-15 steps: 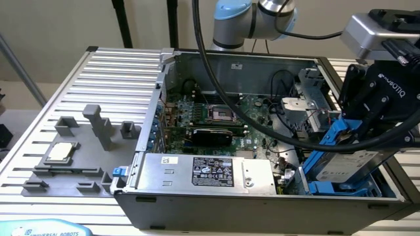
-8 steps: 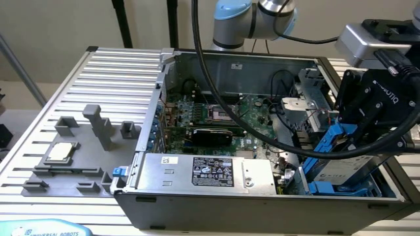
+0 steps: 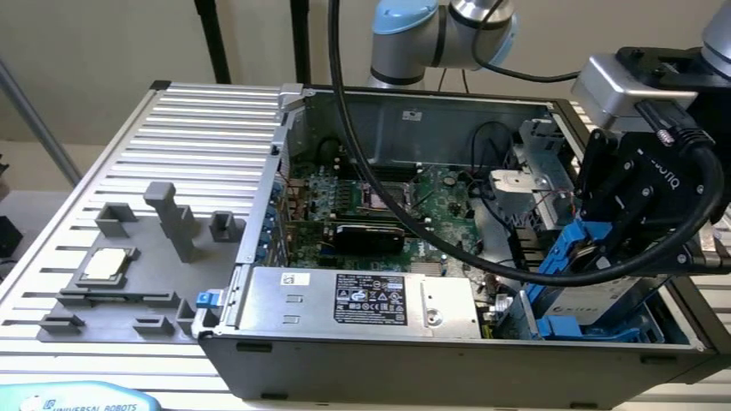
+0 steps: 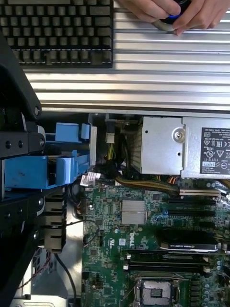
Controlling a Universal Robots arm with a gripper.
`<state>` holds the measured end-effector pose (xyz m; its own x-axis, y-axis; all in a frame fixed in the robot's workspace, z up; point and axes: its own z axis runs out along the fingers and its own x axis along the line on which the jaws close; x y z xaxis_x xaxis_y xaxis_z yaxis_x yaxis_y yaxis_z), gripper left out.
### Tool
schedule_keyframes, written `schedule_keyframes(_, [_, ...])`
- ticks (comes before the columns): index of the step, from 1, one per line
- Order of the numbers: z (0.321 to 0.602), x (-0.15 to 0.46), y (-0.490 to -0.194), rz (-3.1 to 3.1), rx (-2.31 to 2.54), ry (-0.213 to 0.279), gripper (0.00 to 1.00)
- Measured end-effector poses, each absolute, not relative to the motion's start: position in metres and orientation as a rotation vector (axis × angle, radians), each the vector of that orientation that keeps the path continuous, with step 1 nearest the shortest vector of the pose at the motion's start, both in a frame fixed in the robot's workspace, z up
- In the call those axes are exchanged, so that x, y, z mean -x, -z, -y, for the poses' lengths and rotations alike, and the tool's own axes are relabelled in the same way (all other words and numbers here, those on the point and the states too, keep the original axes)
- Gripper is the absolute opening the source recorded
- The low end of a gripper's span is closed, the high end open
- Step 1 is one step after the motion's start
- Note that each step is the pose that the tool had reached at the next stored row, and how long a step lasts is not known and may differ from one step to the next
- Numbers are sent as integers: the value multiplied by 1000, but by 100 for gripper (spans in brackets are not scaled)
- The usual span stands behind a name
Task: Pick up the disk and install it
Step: 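Insert the disk into the insertion slot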
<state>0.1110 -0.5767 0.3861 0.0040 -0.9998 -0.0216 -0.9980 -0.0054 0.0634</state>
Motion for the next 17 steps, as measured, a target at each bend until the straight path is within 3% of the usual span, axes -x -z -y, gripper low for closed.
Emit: schedule_keyframes(17, [578,-113,-370,2180,-2204,123,33])
